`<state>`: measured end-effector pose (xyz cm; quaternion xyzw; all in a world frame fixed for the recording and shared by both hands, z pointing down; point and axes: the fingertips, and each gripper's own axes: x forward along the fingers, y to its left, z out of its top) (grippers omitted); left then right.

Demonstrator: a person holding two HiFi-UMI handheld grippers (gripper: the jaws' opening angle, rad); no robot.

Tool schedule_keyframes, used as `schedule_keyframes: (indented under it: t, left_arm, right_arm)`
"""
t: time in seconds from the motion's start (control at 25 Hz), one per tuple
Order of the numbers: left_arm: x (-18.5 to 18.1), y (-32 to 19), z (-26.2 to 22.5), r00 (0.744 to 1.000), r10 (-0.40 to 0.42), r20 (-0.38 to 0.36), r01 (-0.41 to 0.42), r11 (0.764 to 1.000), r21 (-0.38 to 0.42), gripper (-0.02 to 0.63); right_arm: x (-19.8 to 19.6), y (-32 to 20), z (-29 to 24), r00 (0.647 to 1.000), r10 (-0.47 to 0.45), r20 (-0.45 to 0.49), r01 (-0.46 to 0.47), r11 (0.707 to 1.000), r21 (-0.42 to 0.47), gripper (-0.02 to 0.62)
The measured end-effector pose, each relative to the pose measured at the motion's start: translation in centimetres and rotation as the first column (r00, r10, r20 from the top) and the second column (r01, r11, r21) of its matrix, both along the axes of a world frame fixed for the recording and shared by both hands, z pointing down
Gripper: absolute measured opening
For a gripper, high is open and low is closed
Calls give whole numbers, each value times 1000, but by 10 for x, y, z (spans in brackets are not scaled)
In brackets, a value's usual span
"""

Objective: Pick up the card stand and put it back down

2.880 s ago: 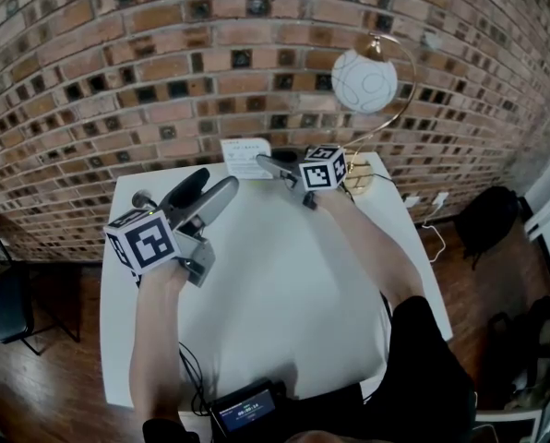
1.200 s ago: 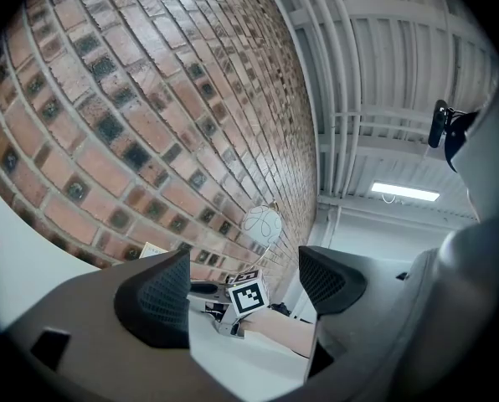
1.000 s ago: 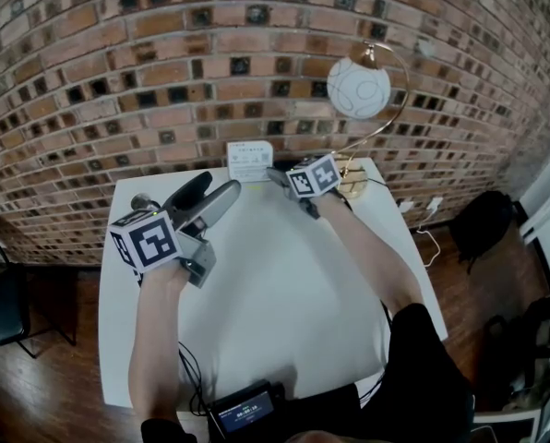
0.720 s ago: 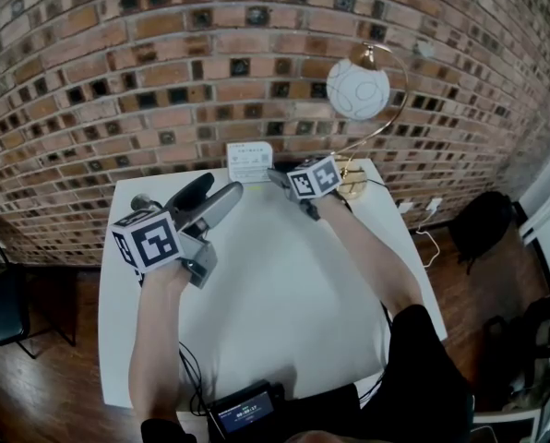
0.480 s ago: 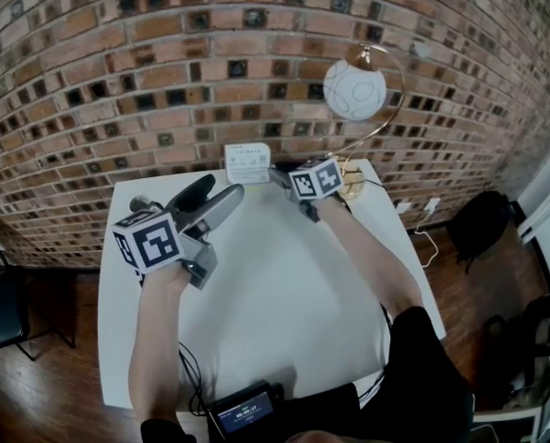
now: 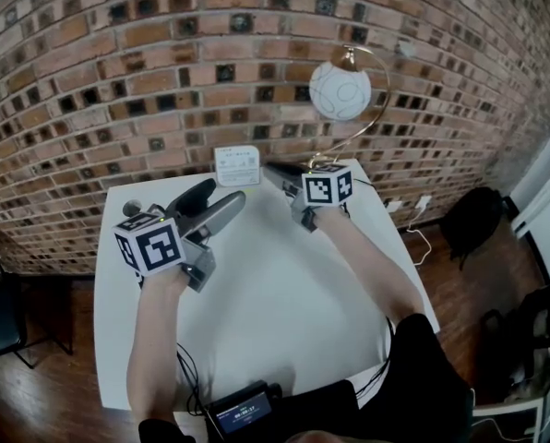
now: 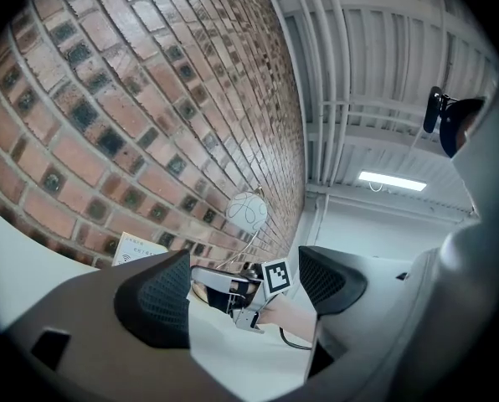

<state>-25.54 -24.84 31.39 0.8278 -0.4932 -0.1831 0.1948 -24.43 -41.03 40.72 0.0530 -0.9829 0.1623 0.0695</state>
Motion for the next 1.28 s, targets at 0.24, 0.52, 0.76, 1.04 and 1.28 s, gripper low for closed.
schedule_keyframes:
  t: [0.24, 0.52, 0.76, 1.04, 1.28]
  left_arm:
    - [8, -1, 1, 1000, 22, 16, -22, 1000, 6, 397]
    - [23, 1, -4, 997, 70, 19, -71, 997, 31, 397]
    - [36, 10, -19, 994, 98, 41, -100, 993, 67, 397]
    - [56, 26, -43, 989, 130, 74, -139, 983, 123, 397]
    - [71, 37, -56, 986, 142, 84, -154, 976, 155, 397]
  right_arm:
    - [19, 26, -30, 992, -34, 118, 40, 998, -49, 35]
    - [39, 59, -63, 978, -71, 198, 77, 997, -24, 22]
    - [53, 88, -87, 965, -103, 239, 104, 995, 8, 18]
    - [69, 114, -98, 948, -121, 296, 132, 991, -15, 12]
    - [85, 126, -107, 944, -121, 308, 132, 991, -13, 12]
